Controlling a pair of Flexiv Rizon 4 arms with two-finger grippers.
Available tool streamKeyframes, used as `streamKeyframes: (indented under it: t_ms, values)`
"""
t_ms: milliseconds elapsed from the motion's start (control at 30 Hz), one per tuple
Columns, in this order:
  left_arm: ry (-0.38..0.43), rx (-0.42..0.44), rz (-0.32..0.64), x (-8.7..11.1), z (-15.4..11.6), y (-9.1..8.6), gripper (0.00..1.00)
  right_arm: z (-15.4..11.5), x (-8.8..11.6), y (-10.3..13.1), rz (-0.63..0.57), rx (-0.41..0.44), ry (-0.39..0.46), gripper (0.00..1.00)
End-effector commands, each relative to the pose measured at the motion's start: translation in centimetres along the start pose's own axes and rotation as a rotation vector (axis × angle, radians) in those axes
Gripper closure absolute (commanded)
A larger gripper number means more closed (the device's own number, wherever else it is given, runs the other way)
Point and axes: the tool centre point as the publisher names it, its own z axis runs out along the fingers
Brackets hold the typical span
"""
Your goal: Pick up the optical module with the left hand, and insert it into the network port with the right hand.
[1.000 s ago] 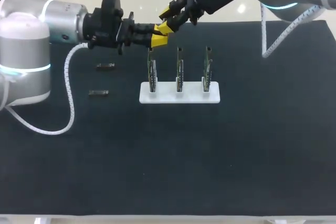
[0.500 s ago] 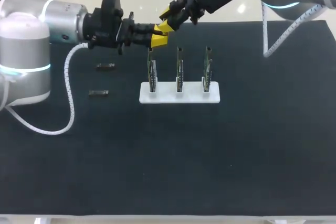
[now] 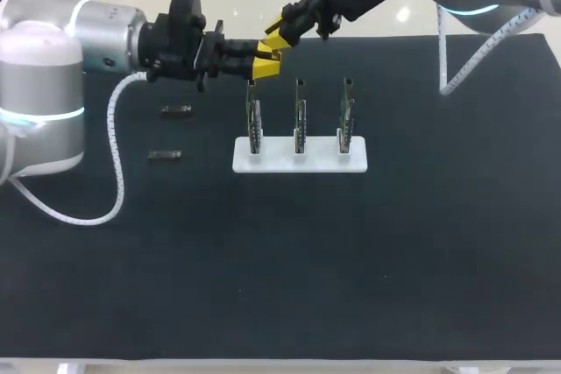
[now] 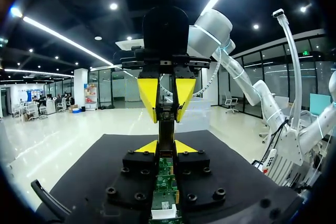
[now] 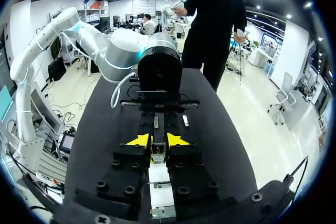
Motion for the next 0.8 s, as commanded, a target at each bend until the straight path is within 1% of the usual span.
streamKeyframes:
  t_ms: [33,467,533,600,800]
  values:
    - [-0.001,-0.004,0.003,0.0,0.0,0.0,0.0,0.0,0.0,0.3,0.0,0.005,0.002,1.0]
    - [-0.001,-0.004,0.003,0.0,0.0,0.0,0.0,0.0,-0.1,0.1,-0.008,0.0,0.008,1.0]
    - [0.025,-0.006,-0.015,-0.3,-0.6,0.2,0.0,0.0,-0.1,0.0,-0.009,-0.001,0.009,1.0]
    - [0.038,0.008,-0.007,-0.5,-1.5,0.1,0.0,0.1,-0.1,0.0,-0.009,-0.002,0.009,1.0]
    - [0.145,-0.026,-0.028,-0.9,-4.0,0.1,0.0,0.2,-0.2,-0.1,-0.008,-0.003,0.009,1.0]
